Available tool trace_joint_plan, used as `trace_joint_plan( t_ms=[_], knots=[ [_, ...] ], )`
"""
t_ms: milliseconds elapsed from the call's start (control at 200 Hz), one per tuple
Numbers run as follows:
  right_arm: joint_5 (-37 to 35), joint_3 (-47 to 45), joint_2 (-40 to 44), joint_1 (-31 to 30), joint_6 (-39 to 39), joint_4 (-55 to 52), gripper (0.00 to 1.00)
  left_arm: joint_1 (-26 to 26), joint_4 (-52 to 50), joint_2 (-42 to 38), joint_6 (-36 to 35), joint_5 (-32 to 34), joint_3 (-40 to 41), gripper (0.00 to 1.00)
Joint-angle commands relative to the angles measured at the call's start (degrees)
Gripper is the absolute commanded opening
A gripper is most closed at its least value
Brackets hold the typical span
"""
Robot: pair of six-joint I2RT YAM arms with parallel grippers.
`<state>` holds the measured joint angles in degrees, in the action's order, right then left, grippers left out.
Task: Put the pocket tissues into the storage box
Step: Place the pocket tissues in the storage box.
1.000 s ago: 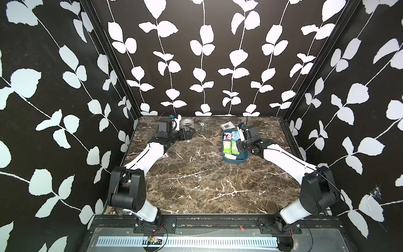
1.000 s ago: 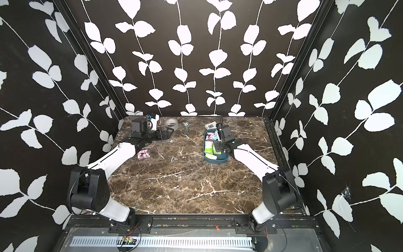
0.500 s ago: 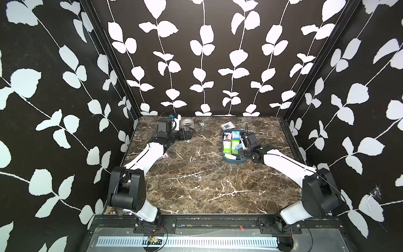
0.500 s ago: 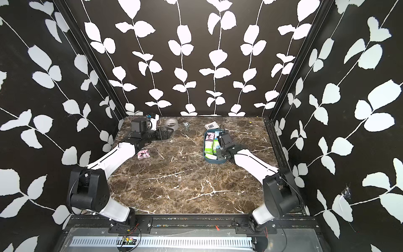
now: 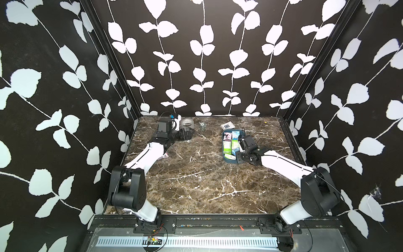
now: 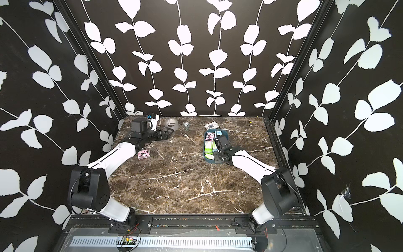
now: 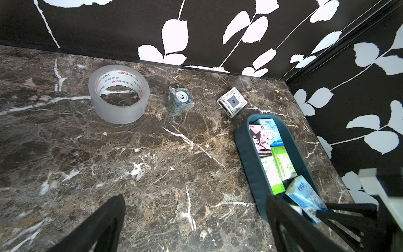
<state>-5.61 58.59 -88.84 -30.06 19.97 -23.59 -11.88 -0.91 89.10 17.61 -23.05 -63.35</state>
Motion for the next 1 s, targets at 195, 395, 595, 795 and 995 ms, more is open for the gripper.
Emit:
trace_joint_plan(
  t_ms=[195,395,595,795,995],
  knots=[
    [1.2,2.8,-2.5,-0.2,2.7,-4.2,0.42,-0.2,0.7,-0.3,-1.6,0.1,-0.3,0.99],
    [1.7,4.9,-4.4,0.0,2.6,-5.3,0.51,-0.2,0.5,-0.4,-2.0,0.3,-0.4,0.99],
    [3.2,7.0,-3.7,0.1,2.4,-5.4,0.61,-0.2,0.1,-0.5,-2.6,0.5,-0.5,0.99],
    [4.1,9.7,-3.4,1.4,2.5,-7.0,0.7,-0.2,0.0,-0.5,-2.7,0.5,-0.4,0.99],
    [4.2,10.4,-1.3,3.0,2.4,-7.8,0.66,-0.2,-0.4,-1.0,-3.1,1.0,-0.1,0.99]
  ],
)
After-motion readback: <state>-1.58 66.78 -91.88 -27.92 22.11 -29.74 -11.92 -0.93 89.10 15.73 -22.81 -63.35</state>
